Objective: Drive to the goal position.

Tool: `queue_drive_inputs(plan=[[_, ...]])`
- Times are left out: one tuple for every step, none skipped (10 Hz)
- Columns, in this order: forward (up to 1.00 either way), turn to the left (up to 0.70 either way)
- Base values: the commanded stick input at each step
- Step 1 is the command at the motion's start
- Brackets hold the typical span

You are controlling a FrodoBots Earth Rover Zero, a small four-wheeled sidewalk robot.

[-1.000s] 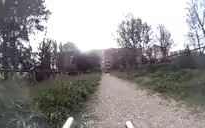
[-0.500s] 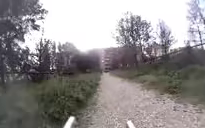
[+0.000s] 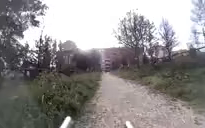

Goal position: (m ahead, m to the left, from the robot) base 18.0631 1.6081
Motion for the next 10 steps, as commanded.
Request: queue_drive_inputs(plan=[[0.7,0.0],[0.7,0.0],[0.7,0.0],[0.7,0.0],[0.7,0.0],[0.7,0.0],[0.7,0.0],[0.7,0.0],[0.7,0.0],[0.7,0.0]])
